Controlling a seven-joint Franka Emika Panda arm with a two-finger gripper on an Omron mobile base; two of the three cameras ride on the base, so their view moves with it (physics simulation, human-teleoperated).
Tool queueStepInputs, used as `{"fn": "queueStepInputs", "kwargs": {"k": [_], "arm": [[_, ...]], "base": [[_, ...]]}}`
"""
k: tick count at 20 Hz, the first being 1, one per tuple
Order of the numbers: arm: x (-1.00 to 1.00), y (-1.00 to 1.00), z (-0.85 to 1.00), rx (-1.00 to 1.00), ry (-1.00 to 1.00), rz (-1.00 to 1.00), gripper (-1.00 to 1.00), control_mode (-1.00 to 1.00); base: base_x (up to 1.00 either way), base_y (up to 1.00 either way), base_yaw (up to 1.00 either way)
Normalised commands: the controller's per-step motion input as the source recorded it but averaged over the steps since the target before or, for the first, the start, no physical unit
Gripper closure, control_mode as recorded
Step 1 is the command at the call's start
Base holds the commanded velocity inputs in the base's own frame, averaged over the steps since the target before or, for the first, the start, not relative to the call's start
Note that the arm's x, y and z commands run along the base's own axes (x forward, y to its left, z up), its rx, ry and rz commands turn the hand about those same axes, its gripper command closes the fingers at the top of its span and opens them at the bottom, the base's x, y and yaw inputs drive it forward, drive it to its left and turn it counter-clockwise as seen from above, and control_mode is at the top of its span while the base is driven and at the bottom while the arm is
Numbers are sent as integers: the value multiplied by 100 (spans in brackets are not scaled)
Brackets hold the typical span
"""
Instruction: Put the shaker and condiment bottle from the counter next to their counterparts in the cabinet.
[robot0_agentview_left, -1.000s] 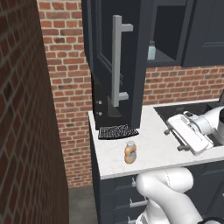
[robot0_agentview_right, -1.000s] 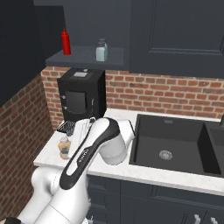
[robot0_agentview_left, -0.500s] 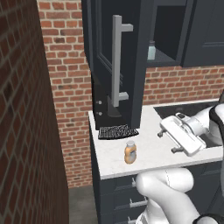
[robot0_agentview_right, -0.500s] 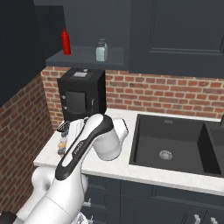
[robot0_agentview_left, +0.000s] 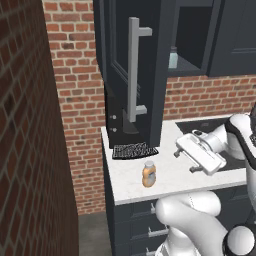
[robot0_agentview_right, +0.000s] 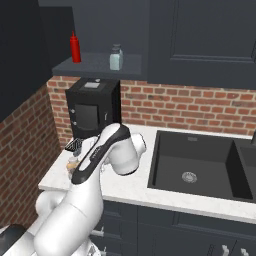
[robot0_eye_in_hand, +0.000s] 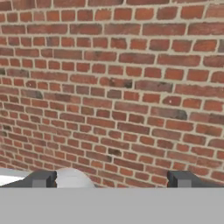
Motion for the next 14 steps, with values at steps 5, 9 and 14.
{"fn": "queueStepInputs", "kwargs": {"k": [5,9,14], "arm": [[37,5,-23,-1,11,3,-100,-100],[27,0,-15,0,2,2,-100,-100],[12,1,-30,-1,0,0,-100,-100]], "base": [[0,0,0],[0,0,0],[0,0,0]]}}
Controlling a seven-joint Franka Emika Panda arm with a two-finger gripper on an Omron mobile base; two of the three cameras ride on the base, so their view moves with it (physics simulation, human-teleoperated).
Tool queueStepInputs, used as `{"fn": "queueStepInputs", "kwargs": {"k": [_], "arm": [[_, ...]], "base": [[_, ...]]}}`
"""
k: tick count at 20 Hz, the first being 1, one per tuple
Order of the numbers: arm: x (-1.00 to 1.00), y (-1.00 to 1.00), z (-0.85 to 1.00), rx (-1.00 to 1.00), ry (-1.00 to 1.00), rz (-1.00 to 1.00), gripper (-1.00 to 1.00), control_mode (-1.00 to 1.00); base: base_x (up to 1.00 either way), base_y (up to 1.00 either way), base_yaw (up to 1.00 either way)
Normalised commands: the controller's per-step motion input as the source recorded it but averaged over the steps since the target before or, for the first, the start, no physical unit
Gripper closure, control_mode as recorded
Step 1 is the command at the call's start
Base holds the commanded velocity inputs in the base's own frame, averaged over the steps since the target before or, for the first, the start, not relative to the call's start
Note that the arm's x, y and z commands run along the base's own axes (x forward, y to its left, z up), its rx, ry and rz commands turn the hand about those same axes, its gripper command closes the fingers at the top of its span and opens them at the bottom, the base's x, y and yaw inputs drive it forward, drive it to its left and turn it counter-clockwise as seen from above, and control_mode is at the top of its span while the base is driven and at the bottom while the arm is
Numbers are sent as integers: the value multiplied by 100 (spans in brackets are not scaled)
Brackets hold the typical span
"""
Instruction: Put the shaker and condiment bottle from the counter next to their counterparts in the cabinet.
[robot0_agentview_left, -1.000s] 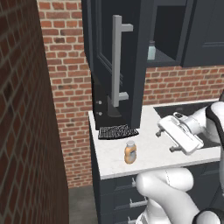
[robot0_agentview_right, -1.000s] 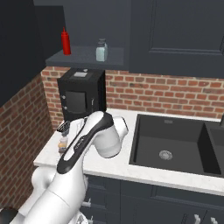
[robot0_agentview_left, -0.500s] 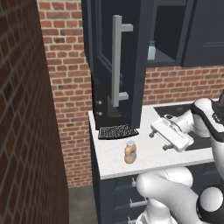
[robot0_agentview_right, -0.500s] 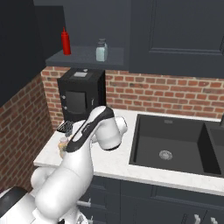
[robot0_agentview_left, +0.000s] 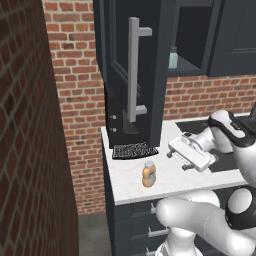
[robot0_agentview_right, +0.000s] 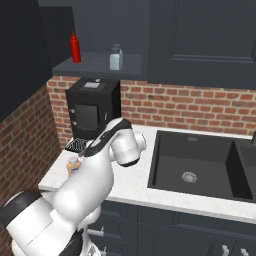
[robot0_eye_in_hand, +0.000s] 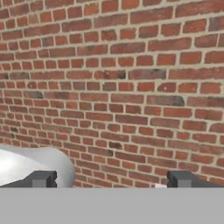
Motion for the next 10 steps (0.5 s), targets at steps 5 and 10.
{"fn": "queueStepInputs", "kwargs": {"k": [5,10], "arm": [[7,8,-69,-6,-11,0,-100,-100],[16,6,-42,-2,-10,0,-100,-100]], "base": [[0,0,0],[0,0,0]]}}
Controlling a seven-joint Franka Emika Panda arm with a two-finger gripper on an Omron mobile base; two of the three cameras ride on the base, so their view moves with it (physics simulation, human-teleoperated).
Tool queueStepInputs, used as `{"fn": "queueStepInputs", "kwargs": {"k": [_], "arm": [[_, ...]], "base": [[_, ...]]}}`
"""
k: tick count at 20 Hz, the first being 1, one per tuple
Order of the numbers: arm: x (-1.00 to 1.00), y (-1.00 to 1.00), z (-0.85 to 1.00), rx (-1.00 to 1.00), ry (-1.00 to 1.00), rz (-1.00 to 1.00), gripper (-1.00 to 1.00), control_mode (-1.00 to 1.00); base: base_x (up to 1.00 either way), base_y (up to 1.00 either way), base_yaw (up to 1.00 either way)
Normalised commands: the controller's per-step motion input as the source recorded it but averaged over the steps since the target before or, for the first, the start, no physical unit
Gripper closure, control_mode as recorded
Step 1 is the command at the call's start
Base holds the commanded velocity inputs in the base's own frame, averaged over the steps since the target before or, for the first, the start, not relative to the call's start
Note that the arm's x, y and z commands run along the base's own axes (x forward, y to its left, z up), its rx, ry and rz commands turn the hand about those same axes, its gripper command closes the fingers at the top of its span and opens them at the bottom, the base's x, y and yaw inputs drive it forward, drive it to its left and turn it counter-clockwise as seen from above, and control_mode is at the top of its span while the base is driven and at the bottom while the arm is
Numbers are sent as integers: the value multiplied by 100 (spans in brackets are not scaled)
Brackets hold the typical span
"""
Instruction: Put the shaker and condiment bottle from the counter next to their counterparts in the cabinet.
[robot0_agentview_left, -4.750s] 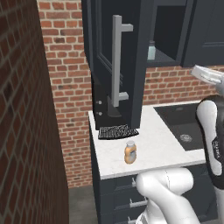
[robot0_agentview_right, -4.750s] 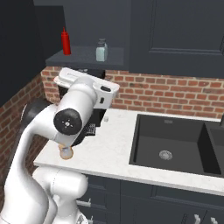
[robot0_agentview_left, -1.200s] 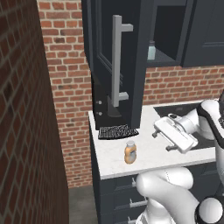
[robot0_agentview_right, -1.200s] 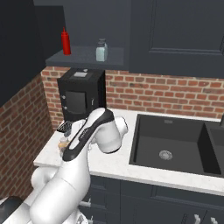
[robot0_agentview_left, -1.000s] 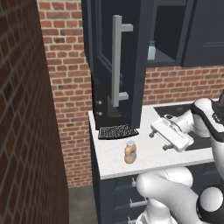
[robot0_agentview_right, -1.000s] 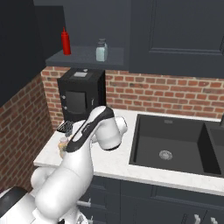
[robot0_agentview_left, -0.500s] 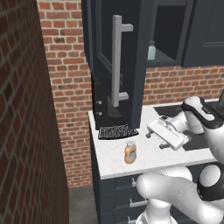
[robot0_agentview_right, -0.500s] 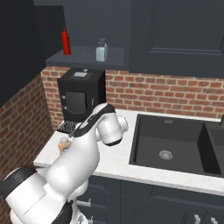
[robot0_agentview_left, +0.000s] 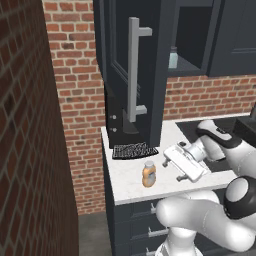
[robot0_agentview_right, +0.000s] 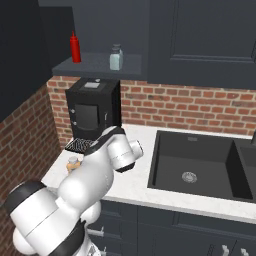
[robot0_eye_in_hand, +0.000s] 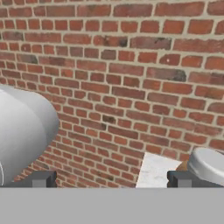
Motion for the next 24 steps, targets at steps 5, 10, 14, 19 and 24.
{"fn": "queueStepInputs", "kwargs": {"k": [5,10,14,19,24], "arm": [[18,0,-3,0,-1,0,-100,-100],[20,0,0,0,0,0,-100,-100],[21,7,-10,0,0,0,-100,-100],[21,14,-15,-1,0,0,-100,-100],[11,9,-3,0,0,-2,-100,-100]], "base": [[0,0,0],[0,0,0],[0,0,0],[0,0,0],[0,0,0]]}}
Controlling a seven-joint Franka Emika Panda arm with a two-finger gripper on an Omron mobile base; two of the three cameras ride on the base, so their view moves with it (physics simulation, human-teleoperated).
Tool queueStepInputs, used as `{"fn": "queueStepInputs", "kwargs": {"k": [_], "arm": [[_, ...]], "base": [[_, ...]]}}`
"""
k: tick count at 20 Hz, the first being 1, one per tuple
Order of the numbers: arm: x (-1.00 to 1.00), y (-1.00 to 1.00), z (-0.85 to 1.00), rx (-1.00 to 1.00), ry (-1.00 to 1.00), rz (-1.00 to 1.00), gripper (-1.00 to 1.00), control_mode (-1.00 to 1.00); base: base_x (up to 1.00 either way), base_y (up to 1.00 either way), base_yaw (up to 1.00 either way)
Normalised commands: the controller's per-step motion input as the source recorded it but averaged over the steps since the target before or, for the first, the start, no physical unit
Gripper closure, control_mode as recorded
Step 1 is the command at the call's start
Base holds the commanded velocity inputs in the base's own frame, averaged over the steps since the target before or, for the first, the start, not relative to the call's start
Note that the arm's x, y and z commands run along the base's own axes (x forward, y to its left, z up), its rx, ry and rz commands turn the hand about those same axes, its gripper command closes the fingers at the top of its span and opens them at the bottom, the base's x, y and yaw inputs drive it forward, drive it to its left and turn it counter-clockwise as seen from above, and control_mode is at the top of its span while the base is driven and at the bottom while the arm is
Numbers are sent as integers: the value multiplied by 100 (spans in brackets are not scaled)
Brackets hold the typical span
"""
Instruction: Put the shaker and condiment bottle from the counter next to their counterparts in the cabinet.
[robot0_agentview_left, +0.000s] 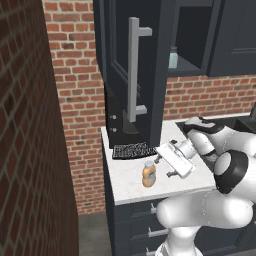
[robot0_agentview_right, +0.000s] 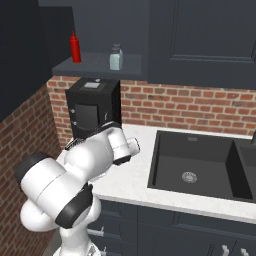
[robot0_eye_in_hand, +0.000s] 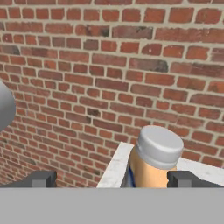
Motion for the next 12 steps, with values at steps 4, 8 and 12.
{"fn": "queueStepInputs", "kwargs": {"k": [4,8,12], "arm": [[1,1,-1,0,0,-3,-100,-100],[0,0,-6,0,0,-1,-100,-100],[0,5,-6,0,0,-3,-100,-100]], "base": [[0,0,0],[0,0,0],[0,0,0]]}}
